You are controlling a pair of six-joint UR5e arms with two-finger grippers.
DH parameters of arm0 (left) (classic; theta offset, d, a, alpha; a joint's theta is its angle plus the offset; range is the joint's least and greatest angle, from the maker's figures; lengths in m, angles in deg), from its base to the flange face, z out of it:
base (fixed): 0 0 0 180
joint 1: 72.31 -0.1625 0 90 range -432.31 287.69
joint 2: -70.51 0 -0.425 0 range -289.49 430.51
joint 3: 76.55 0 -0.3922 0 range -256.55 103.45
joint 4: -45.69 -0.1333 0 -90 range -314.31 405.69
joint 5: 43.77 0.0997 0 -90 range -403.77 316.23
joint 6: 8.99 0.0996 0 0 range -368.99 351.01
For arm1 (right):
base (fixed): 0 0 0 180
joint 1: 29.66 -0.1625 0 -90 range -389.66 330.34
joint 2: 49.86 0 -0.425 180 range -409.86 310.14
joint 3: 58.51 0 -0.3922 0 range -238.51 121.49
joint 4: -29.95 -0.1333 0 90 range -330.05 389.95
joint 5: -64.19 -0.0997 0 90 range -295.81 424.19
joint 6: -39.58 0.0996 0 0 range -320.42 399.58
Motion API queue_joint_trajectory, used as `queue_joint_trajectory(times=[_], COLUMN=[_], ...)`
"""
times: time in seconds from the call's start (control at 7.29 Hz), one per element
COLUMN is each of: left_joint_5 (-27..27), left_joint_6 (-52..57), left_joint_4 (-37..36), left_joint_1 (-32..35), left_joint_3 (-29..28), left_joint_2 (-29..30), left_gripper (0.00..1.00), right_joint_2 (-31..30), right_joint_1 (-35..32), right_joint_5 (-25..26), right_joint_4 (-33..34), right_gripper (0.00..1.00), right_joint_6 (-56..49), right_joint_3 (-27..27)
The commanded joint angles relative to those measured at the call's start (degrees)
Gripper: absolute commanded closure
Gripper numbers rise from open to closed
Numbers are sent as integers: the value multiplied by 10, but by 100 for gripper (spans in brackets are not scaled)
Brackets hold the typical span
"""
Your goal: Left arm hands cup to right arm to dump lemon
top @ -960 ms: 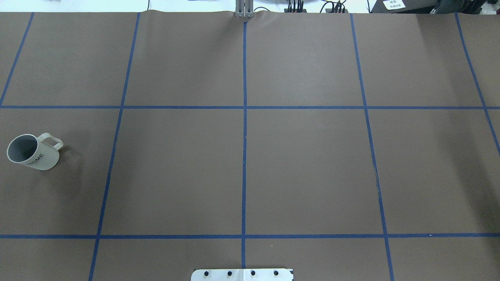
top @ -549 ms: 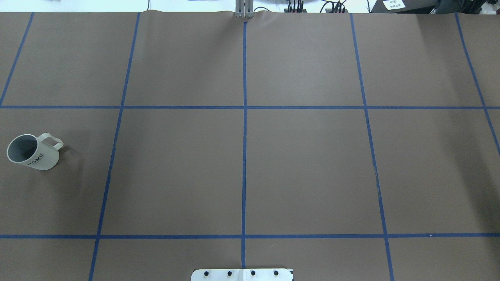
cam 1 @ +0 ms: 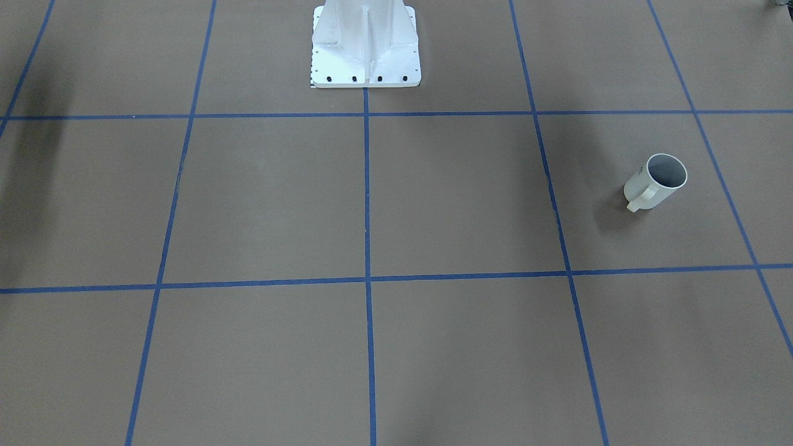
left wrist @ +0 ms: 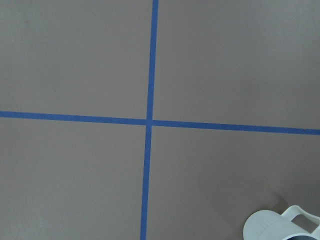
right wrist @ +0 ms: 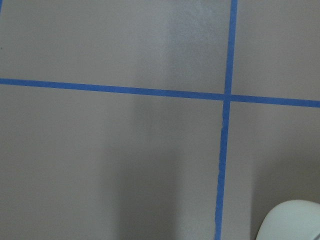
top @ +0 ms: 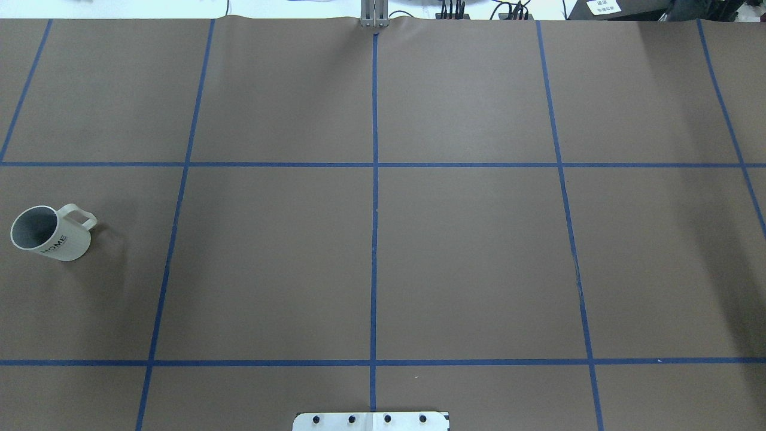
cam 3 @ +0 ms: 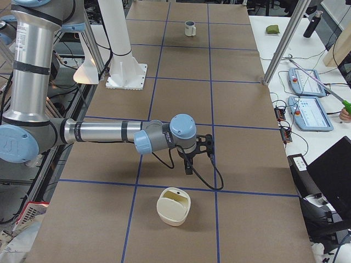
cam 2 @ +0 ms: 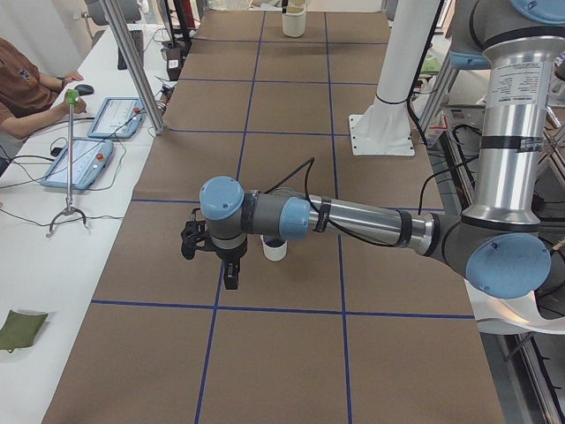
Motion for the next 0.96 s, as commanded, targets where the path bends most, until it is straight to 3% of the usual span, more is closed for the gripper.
queue_joint_trajectory(times=[0.0, 0.41, 0.82], left_joint_5=[0, -1, 7], left_joint_6=[0, 2, 1], left_joint_4=[2, 2, -2], left_joint_1=[-1, 0, 1], left_joint_3=[2, 9, 10], left_joint_2=[-1, -3, -4], left_gripper=[0, 0, 0], right_joint_2=[0, 2, 14], right_joint_1=[6, 27, 65], right_joint_5=[12, 18, 62], right_joint_4=[1, 3, 25], right_gripper=[0, 0, 0], right_joint_6=[-3, -3, -4], right_joint_3=[3, 4, 16])
